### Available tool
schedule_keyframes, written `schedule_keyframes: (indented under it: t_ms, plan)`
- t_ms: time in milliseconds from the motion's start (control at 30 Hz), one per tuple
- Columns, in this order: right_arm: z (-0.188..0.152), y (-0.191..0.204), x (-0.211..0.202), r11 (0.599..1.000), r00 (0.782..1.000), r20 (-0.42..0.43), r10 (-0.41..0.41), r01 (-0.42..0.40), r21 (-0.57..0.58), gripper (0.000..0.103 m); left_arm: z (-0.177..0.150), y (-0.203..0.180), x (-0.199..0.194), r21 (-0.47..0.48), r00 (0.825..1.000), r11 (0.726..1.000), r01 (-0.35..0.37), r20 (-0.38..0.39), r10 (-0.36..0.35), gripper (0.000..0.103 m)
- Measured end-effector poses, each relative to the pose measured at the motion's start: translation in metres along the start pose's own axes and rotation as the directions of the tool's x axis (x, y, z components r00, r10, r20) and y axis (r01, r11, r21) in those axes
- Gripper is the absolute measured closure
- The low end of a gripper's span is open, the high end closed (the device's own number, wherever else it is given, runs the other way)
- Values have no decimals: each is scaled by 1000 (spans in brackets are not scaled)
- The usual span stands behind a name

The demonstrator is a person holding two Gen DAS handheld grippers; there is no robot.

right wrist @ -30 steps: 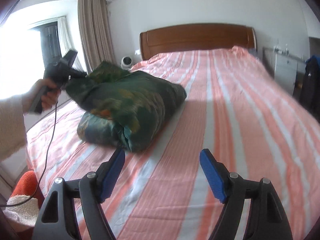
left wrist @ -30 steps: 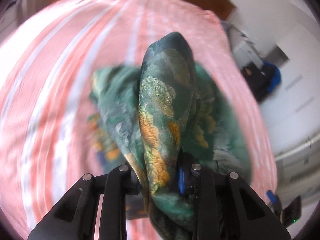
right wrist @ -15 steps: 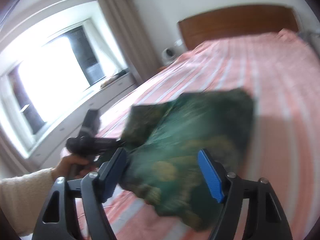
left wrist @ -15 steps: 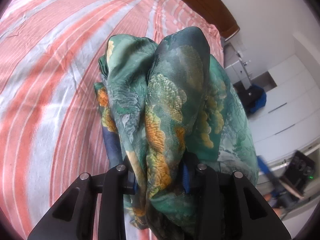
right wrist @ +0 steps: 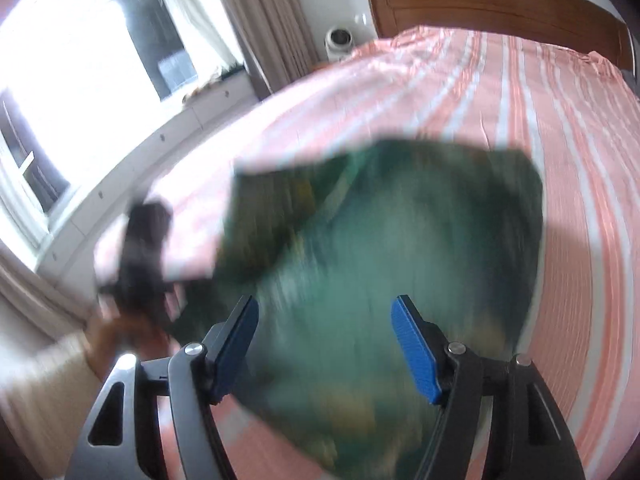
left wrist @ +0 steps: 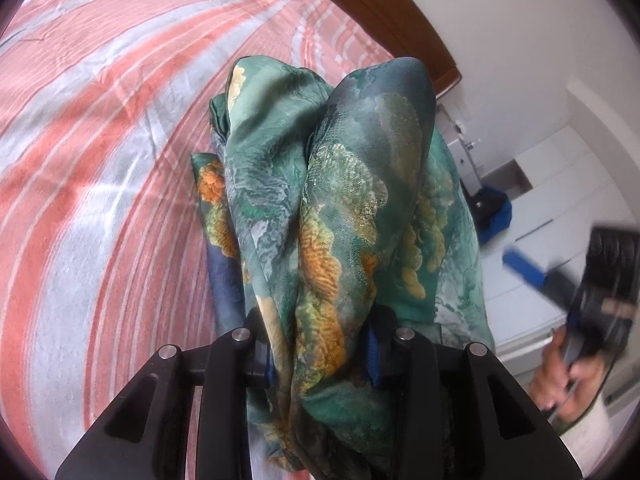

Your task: Fold large clothes

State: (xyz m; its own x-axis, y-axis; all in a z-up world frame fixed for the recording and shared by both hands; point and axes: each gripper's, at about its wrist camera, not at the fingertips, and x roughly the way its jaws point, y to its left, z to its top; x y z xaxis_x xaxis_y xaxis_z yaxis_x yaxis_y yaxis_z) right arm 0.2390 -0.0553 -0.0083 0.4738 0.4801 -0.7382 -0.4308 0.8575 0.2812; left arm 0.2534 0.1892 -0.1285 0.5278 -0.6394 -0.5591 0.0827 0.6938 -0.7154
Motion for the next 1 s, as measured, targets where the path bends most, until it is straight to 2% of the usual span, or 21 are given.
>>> schedule_keyframes:
  t_ms: [67, 133, 200, 267, 333, 400, 467, 500, 567, 600, 633, 700, 733, 800, 900, 967, 1000]
  plan:
    - [30, -1, 19, 998, 999, -17, 48, -47, 48, 34, -4, 5, -1, -6, 1000, 1000, 14, 14, -14, 69]
    - [52, -8, 63, 990, 990, -86, 110, -102, 97, 34, -7, 9, -3, -7, 1000, 1000, 20, 25, -20, 69]
    - [51, -21, 115, 986, 977, -183, 106, -80, 145, 34, -12, 14, -4, -5, 999, 1000, 4, 34, -3, 70]
    - [41, -25, 149, 992, 970, -237, 56, -27, 126, 36, -18, 22, -4, -13, 999, 1000, 12, 46, -11, 70]
    - [49, -12, 151, 998, 966, -259, 10, 5, 57, 35, -22, 29, -8, -33, 997, 998, 53, 58, -51, 70]
    - [68, -1, 138, 999, 966, -256, 30, -19, 43, 35, -25, 30, -11, -38, 996, 997, 66, 60, -64, 69]
    - [92, 20, 125, 998, 974, -223, 51, -59, -29, 36, -27, 30, -13, -26, 997, 998, 58, 52, -56, 68]
    - [102, 34, 126, 995, 976, -215, 32, -52, -90, 36, -27, 29, -15, -19, 997, 998, 54, 50, -53, 68]
    - [114, 61, 154, 965, 966, -226, -128, 68, -253, 37, -29, 30, -19, -22, 997, 998, 64, 46, -63, 67]
    - [112, 68, 178, 934, 942, -250, -224, 135, -330, 37, -30, 33, -20, -31, 996, 997, 74, 44, -73, 67]
    - [106, 69, 212, 907, 906, -295, -304, 181, -381, 37, -31, 40, -21, -52, 996, 995, 85, 42, -82, 67]
    - [87, 60, 248, 891, 873, -329, -359, 215, -400, 37, -32, 49, -22, -99, 994, 989, 106, 40, -103, 68]
    - [78, 55, 260, 889, 866, -335, -371, 226, -399, 37, -32, 55, -22, -120, 992, 985, 123, 40, -119, 68]
    - [77, 44, 266, 912, 873, -347, -343, 222, -345, 37, -32, 58, -24, -125, 990, 983, 138, 32, -135, 68]
    - [84, 32, 256, 937, 886, -357, -297, 199, -287, 38, -32, 51, -28, -80, 992, 989, 128, 20, -127, 68]
    - [90, 38, 228, 939, 907, -309, -284, 199, -279, 39, -36, 51, -32, -82, 990, 987, 139, 22, -138, 67]
    - [92, 41, 208, 945, 926, -273, -262, 190, -265, 38, -37, 53, -33, -88, 989, 986, 144, 23, -143, 67]
